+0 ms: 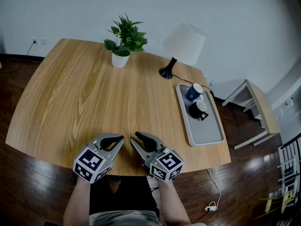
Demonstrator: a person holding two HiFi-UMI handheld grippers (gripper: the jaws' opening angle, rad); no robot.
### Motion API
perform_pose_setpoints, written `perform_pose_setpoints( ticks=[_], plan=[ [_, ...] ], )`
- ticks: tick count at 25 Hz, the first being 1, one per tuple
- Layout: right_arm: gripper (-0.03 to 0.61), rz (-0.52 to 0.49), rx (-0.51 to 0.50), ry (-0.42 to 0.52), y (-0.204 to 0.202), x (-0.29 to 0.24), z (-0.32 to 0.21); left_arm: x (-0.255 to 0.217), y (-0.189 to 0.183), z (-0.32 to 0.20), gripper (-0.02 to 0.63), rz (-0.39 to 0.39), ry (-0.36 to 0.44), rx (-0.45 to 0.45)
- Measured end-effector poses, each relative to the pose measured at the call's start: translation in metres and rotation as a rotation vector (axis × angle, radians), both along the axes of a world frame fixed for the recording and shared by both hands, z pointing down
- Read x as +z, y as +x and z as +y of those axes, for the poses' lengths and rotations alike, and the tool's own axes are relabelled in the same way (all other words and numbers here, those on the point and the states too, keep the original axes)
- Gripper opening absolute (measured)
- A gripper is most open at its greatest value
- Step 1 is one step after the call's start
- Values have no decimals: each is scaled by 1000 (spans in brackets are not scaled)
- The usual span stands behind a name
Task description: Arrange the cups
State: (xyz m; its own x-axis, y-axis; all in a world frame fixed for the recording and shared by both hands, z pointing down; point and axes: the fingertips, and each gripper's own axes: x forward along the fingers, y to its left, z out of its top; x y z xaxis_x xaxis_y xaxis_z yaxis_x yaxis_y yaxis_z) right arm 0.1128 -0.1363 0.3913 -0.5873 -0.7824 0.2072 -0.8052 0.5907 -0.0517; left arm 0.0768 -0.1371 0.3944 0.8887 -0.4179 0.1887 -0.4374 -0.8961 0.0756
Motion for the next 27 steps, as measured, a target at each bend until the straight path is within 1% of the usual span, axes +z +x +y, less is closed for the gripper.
perform_pose_setpoints(
  ticks=[27],
  plan=[
    [104,3,9,9,2,-1,1,0,0,0,9,0,1,-6]
  ],
)
